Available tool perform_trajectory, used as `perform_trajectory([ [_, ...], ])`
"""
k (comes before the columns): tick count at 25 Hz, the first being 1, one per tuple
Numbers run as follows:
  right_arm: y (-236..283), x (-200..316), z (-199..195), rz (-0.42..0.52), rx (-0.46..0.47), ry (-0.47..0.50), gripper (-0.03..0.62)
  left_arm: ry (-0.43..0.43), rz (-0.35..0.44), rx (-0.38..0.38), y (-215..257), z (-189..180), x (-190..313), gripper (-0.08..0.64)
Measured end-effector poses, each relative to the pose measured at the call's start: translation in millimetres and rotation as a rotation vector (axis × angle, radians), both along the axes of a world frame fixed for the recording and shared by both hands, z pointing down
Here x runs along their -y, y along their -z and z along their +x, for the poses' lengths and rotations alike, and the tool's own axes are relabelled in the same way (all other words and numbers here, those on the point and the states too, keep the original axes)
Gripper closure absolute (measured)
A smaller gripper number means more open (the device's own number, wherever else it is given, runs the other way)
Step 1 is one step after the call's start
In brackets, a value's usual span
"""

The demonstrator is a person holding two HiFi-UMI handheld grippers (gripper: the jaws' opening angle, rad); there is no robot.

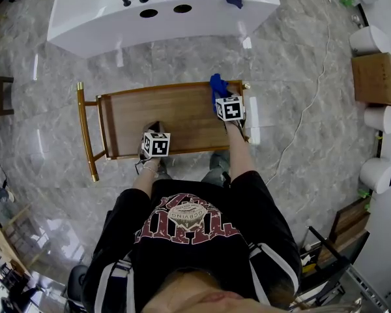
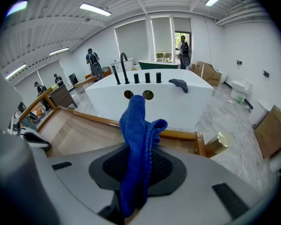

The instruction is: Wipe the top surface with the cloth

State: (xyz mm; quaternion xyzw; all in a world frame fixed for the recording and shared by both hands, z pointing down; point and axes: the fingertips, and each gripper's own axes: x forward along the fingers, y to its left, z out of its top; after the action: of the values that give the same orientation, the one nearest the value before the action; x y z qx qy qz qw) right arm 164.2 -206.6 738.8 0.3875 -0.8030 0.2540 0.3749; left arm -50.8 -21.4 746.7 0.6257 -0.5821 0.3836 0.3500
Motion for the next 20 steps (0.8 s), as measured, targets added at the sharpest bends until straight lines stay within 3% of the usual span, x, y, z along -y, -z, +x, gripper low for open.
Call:
perform_trajectory([
  [11,-0.1,11.6,39.9,-0.010,-0.034,-0.078,0.503,-0.005,0.000,0.001,1.0,0.8,-1.1,0.511],
  [16,4.5,16.7,52.5,-0.008,-0.175,-0.088,0.503,-0.007,-0.005,0.000,0.6,0.9,-0.6,0.511],
  [20,17.0,15.3,59.0,-0.011,-0.200,-0.096,0.504,-0.005,-0.006,0.003,0.7,1.3,-2.7,0.511],
])
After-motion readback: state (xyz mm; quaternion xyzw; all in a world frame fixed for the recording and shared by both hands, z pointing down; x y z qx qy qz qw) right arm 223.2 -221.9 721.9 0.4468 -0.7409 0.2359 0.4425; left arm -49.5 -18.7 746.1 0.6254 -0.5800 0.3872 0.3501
